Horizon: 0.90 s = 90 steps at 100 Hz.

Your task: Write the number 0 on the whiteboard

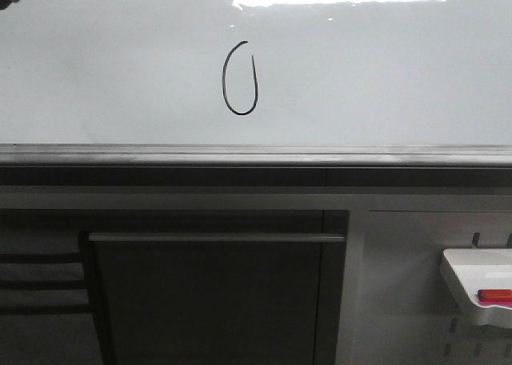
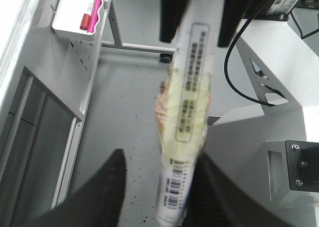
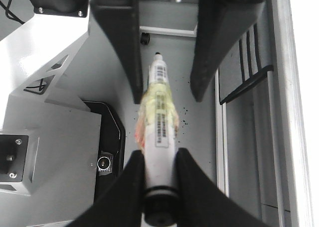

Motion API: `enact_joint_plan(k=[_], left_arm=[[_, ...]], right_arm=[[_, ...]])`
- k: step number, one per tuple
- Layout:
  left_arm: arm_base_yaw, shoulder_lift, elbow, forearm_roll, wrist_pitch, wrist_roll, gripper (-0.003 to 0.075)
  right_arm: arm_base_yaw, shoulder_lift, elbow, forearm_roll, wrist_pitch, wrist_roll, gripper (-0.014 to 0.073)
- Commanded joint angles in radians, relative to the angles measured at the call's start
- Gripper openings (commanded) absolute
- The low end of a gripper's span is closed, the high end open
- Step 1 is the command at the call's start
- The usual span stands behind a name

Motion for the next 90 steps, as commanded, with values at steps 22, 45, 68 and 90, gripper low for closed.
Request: enact_joint_plan(k=[22, 45, 68, 90], left_arm=[[-0.009, -0.019, -0.034, -0.057, -0.019, 0.000, 0.0019], [-0.009, -0.019, -0.034, -0.057, -0.022, 0.000, -0.0011], [-0.003, -0.021, -0.034, 0.031, -0.096, -0.029, -0.0011], [0.096, -0.023, -0.030, 0.237, -0.334, -0.334, -0.0011]], right_arm=[[0.002, -0.030, -0.026, 0.040, 0.039, -0.003, 0.0008], [0.002, -0.030, -0.026, 0.040, 0.041, -0.003, 0.0185], [-0.013, -0.048, -0.026, -0.049, 0.053, 0.042, 0.0384], [-0.132, -0.119, -0.017, -0.119, 0.053, 0.215, 0.0385]])
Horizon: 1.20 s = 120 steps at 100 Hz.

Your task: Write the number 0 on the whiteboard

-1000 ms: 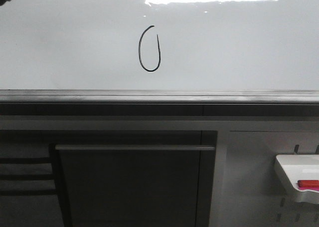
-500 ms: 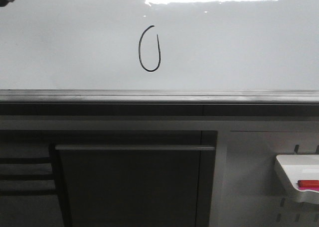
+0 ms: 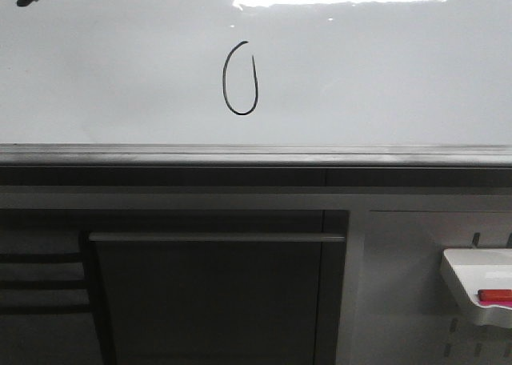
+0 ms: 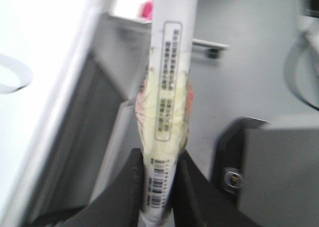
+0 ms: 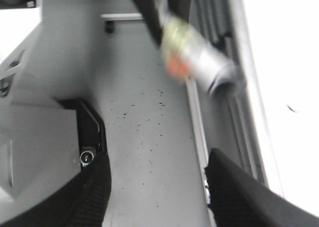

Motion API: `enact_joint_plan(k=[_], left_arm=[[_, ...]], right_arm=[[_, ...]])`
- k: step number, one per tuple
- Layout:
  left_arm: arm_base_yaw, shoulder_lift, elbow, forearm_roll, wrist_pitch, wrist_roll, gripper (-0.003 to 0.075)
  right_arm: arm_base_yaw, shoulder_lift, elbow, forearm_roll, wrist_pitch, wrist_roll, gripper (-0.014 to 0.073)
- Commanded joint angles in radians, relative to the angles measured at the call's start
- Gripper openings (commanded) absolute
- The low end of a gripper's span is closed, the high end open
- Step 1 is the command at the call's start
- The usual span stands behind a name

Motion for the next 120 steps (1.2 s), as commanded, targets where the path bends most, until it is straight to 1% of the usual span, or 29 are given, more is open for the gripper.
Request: enact_joint_plan(k=[1, 10, 17, 28, 38, 43, 48, 52, 89, 97, 111, 120], left_arm=[[0.051, -0.023, -0.026, 0.054, -0.162, -0.169, -0.0011], [0.126, -0.027, 0.000, 0.067, -0.270, -0.243, -0.0011], [0.181, -0.032, 0.054, 0.067, -0.394, -0.292, -0.0011], [0.246, -0.039, 0.201, 0.057, -0.666, -0.379, -0.0011], [0.275, -0.039, 0.337, 0.005, -0.961, -0.398, -0.0011], [0.275, -0.039, 0.395, -0.021, -1.078, -0.398, -0.0011], [0.275, -0.037, 0.431, -0.025, -1.172, -0.398, -0.0011], [0.275, -0.029, 0.447, -0.025, -1.219, -0.398, -0.0011], [0.282, 0.145, 0.451, -0.013, -1.334, -0.397, -0.0011], [0.282, 0.168, 0.441, -0.013, -1.329, -0.397, -0.0011], [0.282, 0.189, 0.412, -0.013, -1.255, -0.397, -0.0011], [0.282, 0.189, 0.406, -0.013, -1.236, -0.397, -0.0009]], right_arm=[[-0.062, -0.061, -0.015, 0.000, 0.052, 0.054, 0.0384], [-0.116, -0.085, 0.001, 0.000, 0.050, 0.064, 0.0385], [-0.143, -0.098, 0.019, 0.000, 0.046, 0.064, 0.0385], [-0.165, -0.112, 0.049, 0.000, 0.044, 0.064, 0.0385], [-0.169, -0.113, 0.075, 0.000, 0.037, 0.064, 0.0385], [-0.169, -0.113, 0.085, 0.000, 0.030, 0.064, 0.0385], [-0.169, -0.113, 0.091, 0.000, 0.028, 0.064, 0.0385], [-0.169, -0.113, 0.091, 0.000, 0.028, 0.064, 0.0385], [-0.169, -0.113, 0.091, 0.002, 0.009, 0.064, 0.0384], [-0.169, -0.113, 0.091, 0.002, 0.010, 0.064, 0.0385], [-0.169, -0.113, 0.091, 0.002, 0.012, 0.064, 0.0384], [-0.169, -0.113, 0.091, 0.002, 0.016, 0.064, 0.0385]])
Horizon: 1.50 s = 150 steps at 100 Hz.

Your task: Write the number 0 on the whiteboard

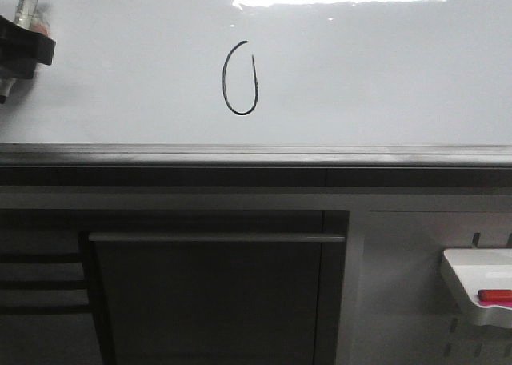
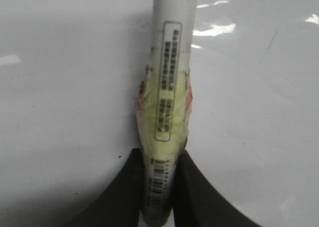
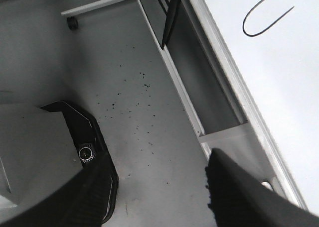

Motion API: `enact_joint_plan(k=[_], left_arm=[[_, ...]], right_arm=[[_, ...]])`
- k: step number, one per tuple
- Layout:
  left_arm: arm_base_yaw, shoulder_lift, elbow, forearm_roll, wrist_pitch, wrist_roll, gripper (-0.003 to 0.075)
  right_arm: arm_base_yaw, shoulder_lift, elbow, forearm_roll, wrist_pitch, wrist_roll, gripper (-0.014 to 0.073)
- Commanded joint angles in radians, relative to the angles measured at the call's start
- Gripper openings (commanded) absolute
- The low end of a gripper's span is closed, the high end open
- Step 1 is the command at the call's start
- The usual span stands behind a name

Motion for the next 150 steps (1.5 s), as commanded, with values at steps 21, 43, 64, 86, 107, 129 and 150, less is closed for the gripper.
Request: enact_joint_plan(k=[21, 43, 64, 86, 107, 129, 150], left_arm=[[0.002, -0.022, -0.037, 0.014, -0.032, -0.008, -0.0008], [0.014, -0.016, -0.037, 0.016, -0.026, -0.008, -0.0007], [0.058, 0.019, -0.049, 0.016, 0.043, -0.008, 0.0051], [0.058, 0.019, -0.055, 0.016, 0.045, -0.008, 0.0191], [0.058, -0.001, -0.055, 0.016, 0.067, -0.008, 0.0316], [0.058, -0.122, -0.055, 0.018, 0.178, -0.008, 0.0316], [0.058, -0.290, -0.057, 0.044, 0.356, -0.008, 0.0316]], right_arm=[[-0.008, -0.024, -0.018, 0.016, 0.009, 0.000, 0.0385], [-0.008, -0.024, -0.018, 0.016, 0.009, 0.000, 0.0384], [-0.008, -0.024, -0.018, 0.016, 0.009, 0.000, 0.0385], [-0.008, -0.024, -0.018, 0.016, 0.009, 0.000, 0.0385], [-0.008, -0.024, -0.018, 0.016, 0.009, 0.000, 0.0385], [-0.008, -0.035, -0.018, 0.005, 0.007, 0.062, 0.0385], [-0.011, -0.123, 0.017, -0.169, -0.048, 0.270, 0.0385]])
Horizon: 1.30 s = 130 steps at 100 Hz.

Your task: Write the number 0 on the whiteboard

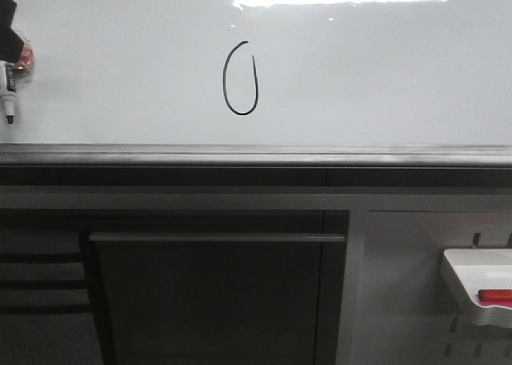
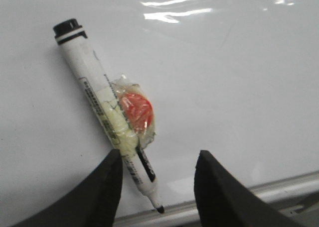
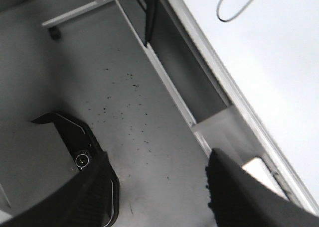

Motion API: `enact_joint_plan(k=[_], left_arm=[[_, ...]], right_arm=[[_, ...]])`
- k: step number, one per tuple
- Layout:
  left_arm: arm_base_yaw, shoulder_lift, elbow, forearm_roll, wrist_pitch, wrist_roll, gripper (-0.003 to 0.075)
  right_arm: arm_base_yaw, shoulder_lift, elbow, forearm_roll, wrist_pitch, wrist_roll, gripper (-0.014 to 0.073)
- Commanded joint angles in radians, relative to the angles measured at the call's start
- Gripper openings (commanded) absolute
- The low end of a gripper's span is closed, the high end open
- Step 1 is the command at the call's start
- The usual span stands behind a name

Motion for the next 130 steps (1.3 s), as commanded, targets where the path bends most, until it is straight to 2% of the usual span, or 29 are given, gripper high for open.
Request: enact_joint_plan(k=[1, 14, 25, 37, 46, 51, 62, 70, 89, 120, 130], left_arm=[[0.004, -0.105, -0.030, 0.007, 0.037, -0.008, 0.0316], [0.004, -0.240, -0.046, 0.010, 0.227, -0.008, 0.0316], [0.004, -0.348, -0.075, 0.012, 0.462, -0.008, 0.0316], [0.004, -0.443, -0.072, 0.012, 0.577, -0.010, 0.0316], [0.004, -0.511, -0.042, 0.025, 0.539, -0.012, 0.0314], [0.004, -0.544, -0.019, 0.032, 0.488, -0.012, 0.0298], [0.004, -0.595, 0.029, 0.017, 0.354, -0.013, 0.0180], [0.004, -0.604, 0.044, -0.016, 0.337, -0.013, 0.0104], [0.004, -0.602, 0.044, -0.016, 0.337, -0.013, -0.0021], [0.004, -0.628, 0.064, -0.006, 0.322, -0.003, -0.0020], [0.024, -0.703, 0.137, 0.083, 0.219, 0.005, -0.0020]], right_arm=[[-0.011, -0.071, 0.010, -0.082, -0.054, 0.109, 0.0385], [-0.063, -0.170, 0.147, -0.161, -0.215, 0.299, 0.0385], [-0.137, -0.273, 0.327, -0.194, -0.364, 0.449, 0.0385], [-0.183, -0.369, 0.510, -0.190, -0.533, 0.584, 0.0384], [-0.188, -0.442, 0.628, -0.190, -0.665, 0.596, 0.0372], [-0.188, -0.477, 0.675, -0.190, -0.727, 0.596, 0.0317], [-0.188, -0.539, 0.746, -0.190, -0.858, 0.596, 0.0073], [-0.188, -0.565, 0.769, -0.188, -0.886, 0.596, -0.0075], [-0.188, -0.562, 0.774, -0.188, -0.877, 0.596, -0.0073], [-0.188, -0.562, 0.774, -0.188, -0.877, 0.596, -0.0073], [-0.188, -0.562, 0.774, -0.188, -0.878, 0.596, -0.0073]])
